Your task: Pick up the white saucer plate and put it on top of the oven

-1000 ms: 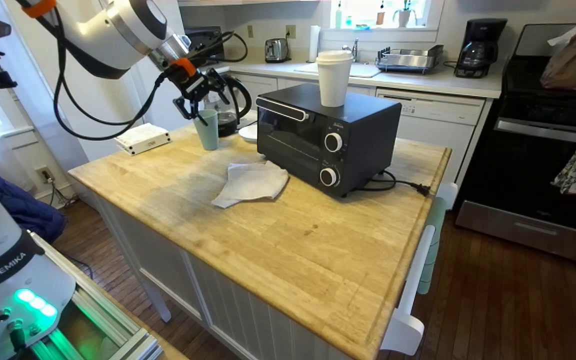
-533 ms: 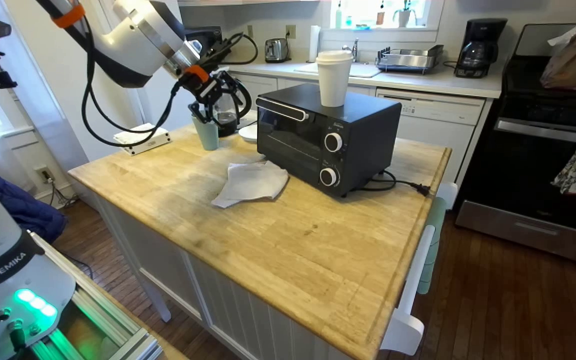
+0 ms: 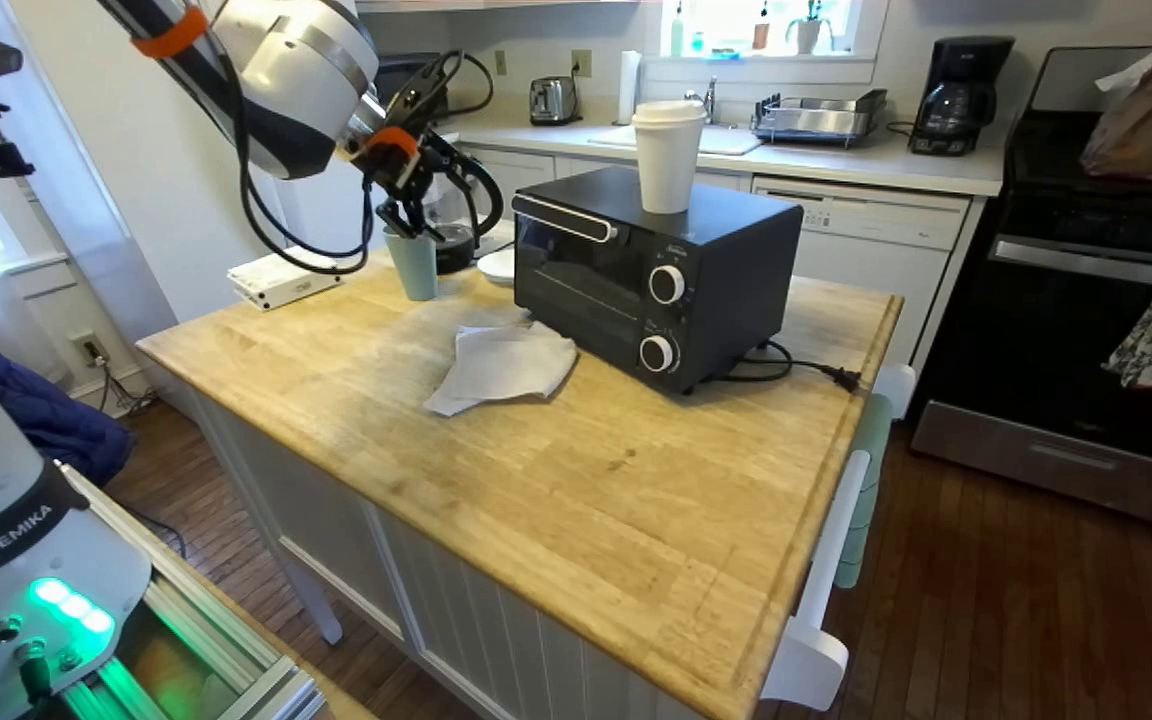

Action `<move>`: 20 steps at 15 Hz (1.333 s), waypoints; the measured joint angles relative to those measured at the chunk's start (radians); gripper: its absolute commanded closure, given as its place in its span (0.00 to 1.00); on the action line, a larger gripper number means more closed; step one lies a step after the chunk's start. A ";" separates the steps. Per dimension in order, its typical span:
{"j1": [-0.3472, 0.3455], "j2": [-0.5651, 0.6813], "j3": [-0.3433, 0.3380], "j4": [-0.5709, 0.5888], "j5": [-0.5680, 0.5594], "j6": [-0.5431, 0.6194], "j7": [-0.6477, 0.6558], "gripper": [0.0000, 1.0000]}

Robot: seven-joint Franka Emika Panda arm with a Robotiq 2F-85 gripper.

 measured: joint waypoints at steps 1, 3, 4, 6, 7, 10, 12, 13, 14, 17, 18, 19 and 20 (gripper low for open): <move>0.007 0.012 0.001 0.021 -0.073 0.000 0.069 0.00; 0.012 0.038 0.007 0.056 -0.213 -0.001 0.220 0.00; 0.012 0.052 0.009 0.070 -0.270 -0.001 0.293 0.00; 0.011 0.085 0.015 0.087 -0.380 -0.004 0.436 0.00; 0.011 0.098 0.016 0.087 -0.389 -0.004 0.455 0.00; 0.011 0.097 0.015 0.087 -0.386 -0.004 0.449 0.00; 0.011 0.098 0.021 0.097 -0.433 -0.015 0.482 0.00; 0.011 0.102 0.029 0.109 -0.495 -0.020 0.536 0.00; 0.011 0.109 0.040 0.124 -0.570 -0.021 0.605 0.00; 0.004 0.151 0.089 0.167 -0.796 -0.061 0.814 0.00; -0.001 0.171 0.104 0.175 -0.871 -0.090 0.885 0.00; -0.005 0.191 0.115 0.176 -0.939 -0.120 0.949 0.00; -0.010 0.213 0.120 0.175 -0.984 -0.149 0.999 0.00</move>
